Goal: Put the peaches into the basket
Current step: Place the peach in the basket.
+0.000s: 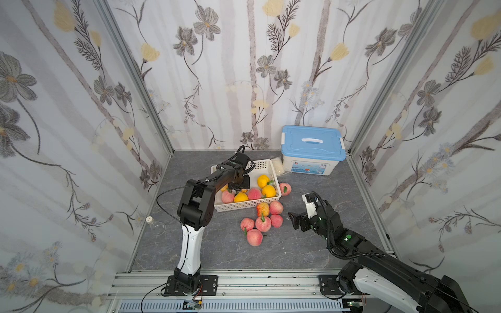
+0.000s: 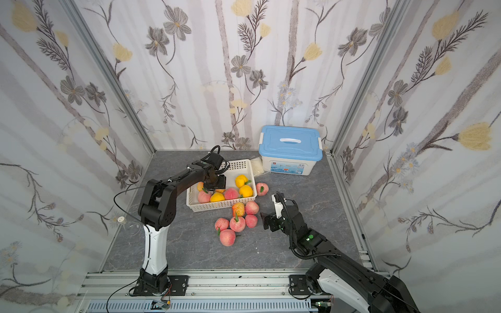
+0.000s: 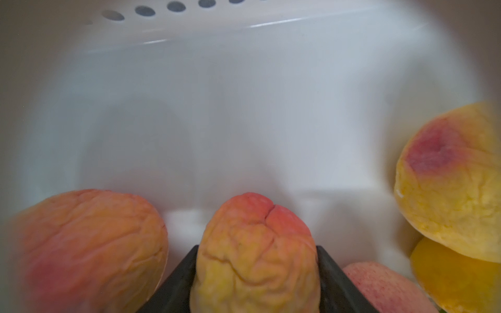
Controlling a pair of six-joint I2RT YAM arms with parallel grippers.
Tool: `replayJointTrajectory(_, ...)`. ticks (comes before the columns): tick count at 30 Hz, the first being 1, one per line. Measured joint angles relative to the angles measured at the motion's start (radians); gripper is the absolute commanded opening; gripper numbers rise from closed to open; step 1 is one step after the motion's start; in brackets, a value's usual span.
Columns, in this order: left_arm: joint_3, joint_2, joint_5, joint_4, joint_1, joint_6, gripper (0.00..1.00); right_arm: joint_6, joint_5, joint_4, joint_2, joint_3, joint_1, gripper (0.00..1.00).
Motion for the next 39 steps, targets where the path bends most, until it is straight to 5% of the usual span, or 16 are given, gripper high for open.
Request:
replayJointTrajectory(20, -0.054, -0.082, 0.007, 0.037, -0.003, -0.002, 0.82, 0.0, 0.0, 0.0, 0.0, 0.001, 0.0, 0.96)
replayJointTrajectory(39, -0.189, -0.283, 0.034, 0.056, -0.036, -0.001, 0.83, 0.0, 0.0, 0.002, 0.026, 0.009, 0.002, 0.96)
